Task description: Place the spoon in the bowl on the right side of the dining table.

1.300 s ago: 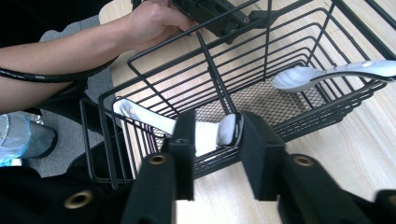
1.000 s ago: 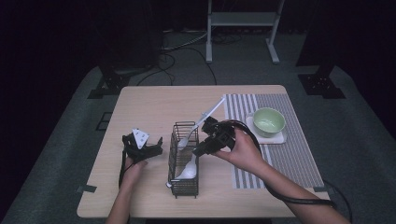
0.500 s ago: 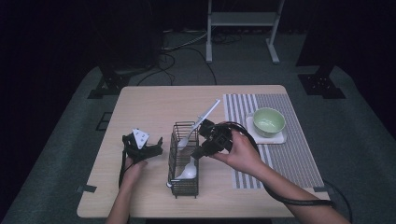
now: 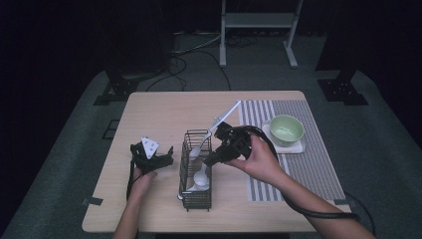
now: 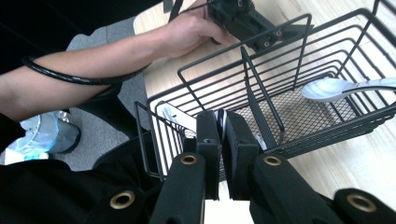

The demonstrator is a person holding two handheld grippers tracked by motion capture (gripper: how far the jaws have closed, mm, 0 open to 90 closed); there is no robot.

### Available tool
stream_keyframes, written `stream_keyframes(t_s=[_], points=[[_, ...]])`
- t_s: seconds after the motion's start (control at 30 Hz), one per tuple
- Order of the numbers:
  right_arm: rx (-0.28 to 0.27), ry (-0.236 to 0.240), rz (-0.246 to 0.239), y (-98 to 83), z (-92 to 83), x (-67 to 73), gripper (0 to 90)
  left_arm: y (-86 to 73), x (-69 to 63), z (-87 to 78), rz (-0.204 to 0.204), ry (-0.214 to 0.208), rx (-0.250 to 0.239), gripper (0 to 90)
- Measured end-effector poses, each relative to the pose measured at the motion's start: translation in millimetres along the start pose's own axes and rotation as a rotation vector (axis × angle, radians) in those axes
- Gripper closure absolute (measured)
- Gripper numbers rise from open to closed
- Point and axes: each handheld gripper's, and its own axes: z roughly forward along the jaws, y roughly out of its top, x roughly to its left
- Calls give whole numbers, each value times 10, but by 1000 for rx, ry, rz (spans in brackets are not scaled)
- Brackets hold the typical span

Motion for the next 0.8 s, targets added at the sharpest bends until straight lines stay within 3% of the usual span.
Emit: stream_keyframes(t_s=[0.4, 0.8], points=[[-102, 42, -7, 90, -321, 84, 856, 0, 1, 0, 0, -1, 1, 12], [-132, 71, 1, 89, -449, 96, 856, 1, 3, 0, -1, -2, 2, 11]])
